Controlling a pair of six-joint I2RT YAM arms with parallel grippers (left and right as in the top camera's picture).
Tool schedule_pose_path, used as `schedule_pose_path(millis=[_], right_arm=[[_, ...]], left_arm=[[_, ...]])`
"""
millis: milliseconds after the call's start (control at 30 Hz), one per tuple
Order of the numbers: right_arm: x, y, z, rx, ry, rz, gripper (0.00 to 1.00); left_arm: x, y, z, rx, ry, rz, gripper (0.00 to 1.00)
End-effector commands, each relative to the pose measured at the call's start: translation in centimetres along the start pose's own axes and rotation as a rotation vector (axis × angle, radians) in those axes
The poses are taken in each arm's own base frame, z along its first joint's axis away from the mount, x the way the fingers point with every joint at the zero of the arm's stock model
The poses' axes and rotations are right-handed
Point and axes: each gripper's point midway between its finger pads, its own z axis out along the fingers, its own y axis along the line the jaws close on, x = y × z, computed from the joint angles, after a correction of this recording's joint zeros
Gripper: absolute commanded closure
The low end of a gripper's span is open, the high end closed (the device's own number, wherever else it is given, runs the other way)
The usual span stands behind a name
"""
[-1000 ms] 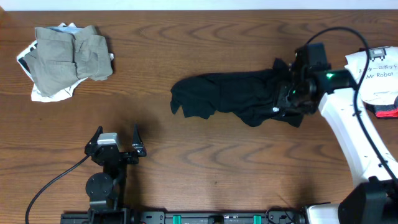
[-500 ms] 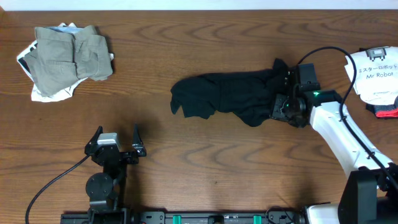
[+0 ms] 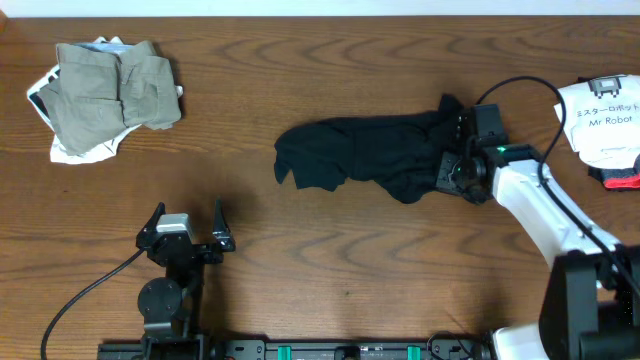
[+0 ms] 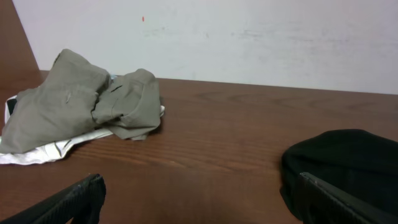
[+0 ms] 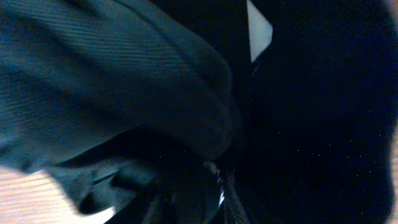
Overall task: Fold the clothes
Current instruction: 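Release the black garment and pull the right gripper back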
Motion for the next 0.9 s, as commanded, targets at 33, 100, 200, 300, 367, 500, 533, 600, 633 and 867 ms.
schedule_pose_path(millis=[33, 100, 200, 300, 367, 500, 533, 600, 633, 867], right_arm=[[0.1, -0.9, 0.9, 0.046, 0.01, 0.008, 0.8], [-0.1, -0.8, 0.7, 0.042, 0.001, 0.008, 0.9], [-0.5, -0.6, 0.0, 0.035, -0.017, 0.008, 0.99], [-0.9, -0.5, -1.3, 0.026, -0.036, 0.006, 0.99], [-1.1, -0.4, -2.5, 0.02, -0.051, 0.006, 0.99], [-1.1, -1.2, -5.7, 0.044, -0.092, -0.018, 0.99], [-1.0, -1.8, -6.3, 0.071, -0.102, -0.016, 0.99], [-0.7, -3.5, -7.7, 0.15, -0.126, -0.007, 0.99], [-0.5, -4.2, -8.2, 0.18, -0.134, 0.004, 0.99], [1.3, -6.1, -10.9, 0.212, -0.126, 0.04, 0.99]], left_arm=[[1.5, 0.0, 0.1, 0.007, 0.046, 0.004, 0.02], [1.5, 0.0, 0.1, 0.007, 0.046, 0.004, 0.02], [1.5, 0.0, 0.1, 0.007, 0.046, 0.004, 0.02], [1.5, 0.0, 0.1, 0.007, 0.046, 0.004, 0.02], [1.5, 0.0, 0.1, 0.007, 0.046, 0.004, 0.02], [1.5, 0.0, 0.1, 0.007, 0.046, 0.004, 0.02], [1.5, 0.0, 0.1, 0.007, 0.046, 0.004, 0.02], [1.5, 0.0, 0.1, 0.007, 0.046, 0.004, 0.02], [1.5, 0.0, 0.1, 0.007, 0.046, 0.004, 0.02], [1.5, 0.0, 0.1, 0.007, 0.046, 0.004, 0.02]])
